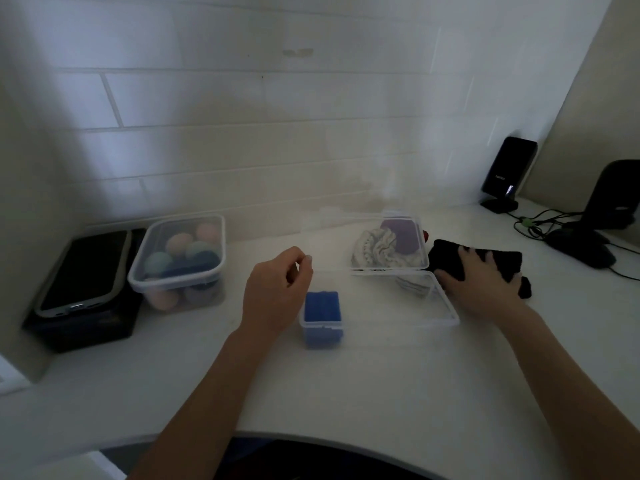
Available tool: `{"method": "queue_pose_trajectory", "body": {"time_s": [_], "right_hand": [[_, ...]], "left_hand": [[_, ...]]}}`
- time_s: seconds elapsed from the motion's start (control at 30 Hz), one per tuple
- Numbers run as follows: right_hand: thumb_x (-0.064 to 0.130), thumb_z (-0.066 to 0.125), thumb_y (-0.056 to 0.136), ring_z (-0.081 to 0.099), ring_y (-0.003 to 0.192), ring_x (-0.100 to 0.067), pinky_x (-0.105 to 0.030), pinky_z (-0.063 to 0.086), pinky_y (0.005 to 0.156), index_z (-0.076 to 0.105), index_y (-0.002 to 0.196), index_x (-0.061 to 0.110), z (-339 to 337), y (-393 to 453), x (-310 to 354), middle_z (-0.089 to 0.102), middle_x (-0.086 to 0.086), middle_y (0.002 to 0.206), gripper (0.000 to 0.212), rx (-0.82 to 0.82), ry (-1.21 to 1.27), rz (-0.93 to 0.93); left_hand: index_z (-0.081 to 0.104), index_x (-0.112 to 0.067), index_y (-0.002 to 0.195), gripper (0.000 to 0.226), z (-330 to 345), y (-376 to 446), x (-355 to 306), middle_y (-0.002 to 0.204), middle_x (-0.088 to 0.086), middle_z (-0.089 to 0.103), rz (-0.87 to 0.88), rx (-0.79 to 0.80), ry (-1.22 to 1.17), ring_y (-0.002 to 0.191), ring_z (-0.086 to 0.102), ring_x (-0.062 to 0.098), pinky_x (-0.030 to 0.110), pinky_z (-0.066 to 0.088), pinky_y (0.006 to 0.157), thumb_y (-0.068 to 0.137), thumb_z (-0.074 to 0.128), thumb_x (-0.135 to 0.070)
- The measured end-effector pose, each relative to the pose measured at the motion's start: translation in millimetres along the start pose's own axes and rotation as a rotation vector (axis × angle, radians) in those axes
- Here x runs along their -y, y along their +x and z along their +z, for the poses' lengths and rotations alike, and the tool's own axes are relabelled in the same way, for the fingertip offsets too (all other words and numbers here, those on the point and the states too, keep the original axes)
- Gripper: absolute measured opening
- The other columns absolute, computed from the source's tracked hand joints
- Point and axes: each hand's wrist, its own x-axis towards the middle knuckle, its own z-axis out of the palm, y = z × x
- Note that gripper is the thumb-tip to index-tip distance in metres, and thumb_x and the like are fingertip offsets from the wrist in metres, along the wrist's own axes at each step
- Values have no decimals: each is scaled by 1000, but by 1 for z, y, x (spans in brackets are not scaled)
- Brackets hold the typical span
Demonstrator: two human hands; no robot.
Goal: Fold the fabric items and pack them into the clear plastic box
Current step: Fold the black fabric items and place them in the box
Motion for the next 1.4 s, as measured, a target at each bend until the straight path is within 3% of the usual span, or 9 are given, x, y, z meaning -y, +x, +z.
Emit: {"method": "queue_pose_trajectory", "body": {"time_s": [0.1, 0.37, 0.47, 0.53, 0.7, 0.87, 1.0, 1.17, 1.4], "right_hand": [[59, 36, 90, 6, 148, -21, -58, 2, 115, 14, 151, 21, 16, -2, -5, 11, 0, 160, 75, 29, -43, -34], [11, 41, 95, 40, 134, -34, -53, 18, 116, 47, 135, 12, 6, -12, 3, 49, -15, 141, 40, -341, 299, -151], [10, 40, 88, 59, 108, -33, -38, 44, 95, 59, 120, 6, -17, -16, 11, 65, -16, 116, 37, -526, 497, -311], [9, 42, 83, 59, 95, -32, -28, 40, 81, 65, 109, 2, -35, -17, 20, 64, -16, 100, 35, -580, 559, -410], [12, 44, 83, 53, 86, -15, -8, 38, 72, 67, 108, 15, -75, -21, 52, 56, 13, 83, 34, -452, 719, -583], [-15, 47, 81, 63, 61, -6, -21, 52, 56, 63, 114, 12, -95, -23, 79, 66, 1, 74, 46, -200, 1054, -682], [-19, 45, 78, 68, 62, -20, -35, 57, 52, 64, 113, 15, -87, -19, 92, 69, -1, 71, 52, -80, 1181, -603], [-13, 38, 76, 53, 49, -18, -20, 40, 38, 66, 97, 20, -77, -4, 102, 63, -3, 70, 48, -111, 1119, -446], [0, 39, 83, 48, 72, -24, -24, 35, 48, 65, 83, 23, -69, 5, 107, 55, -7, 73, 34, 20, 1262, -287]], "left_hand": [[56, -8, 68, 31, 1, 0, -1, 50, 9, 52, 6, 3, -8, 44, 43, 21, 32, 36, 48, 88, 46, -29], [52, -13, 66, 34, 1, 1, 0, 48, -4, 44, 40, -53, -30, 42, 38, 10, 15, 30, 46, 86, 41, -38], [53, -14, 68, 29, -2, 6, -8, 49, -9, 43, 49, -97, -89, 51, 47, 9, 10, 33, 47, 86, 45, -34], [54, -15, 70, 27, -5, 16, -19, 48, -13, 41, 81, -126, -104, 50, 46, 8, 9, 33, 47, 86, 45, -34], [62, -17, 85, 9, -6, 50, -63, 66, -14, 59, 210, 16, -190, 64, 59, 6, 9, 44, 53, 84, 62, -26], [54, -20, 118, 47, 21, 74, -79, 113, -6, 67, -25, 446, -563, 104, 64, 5, 24, 51, 90, 76, 71, -33], [57, -32, 106, 30, 28, 78, -76, 98, -12, 71, -130, 541, -739, 91, 69, 5, 19, 54, 77, 77, 65, -35], [61, -36, 95, 23, 29, 75, -61, 82, -18, 74, -177, 638, -760, 83, 70, 3, 17, 54, 72, 83, 64, -17], [67, -29, 86, 15, 32, 70, -52, 71, -14, 73, -236, 624, -733, 71, 69, 2, 15, 55, 68, 83, 65, -14]]}}
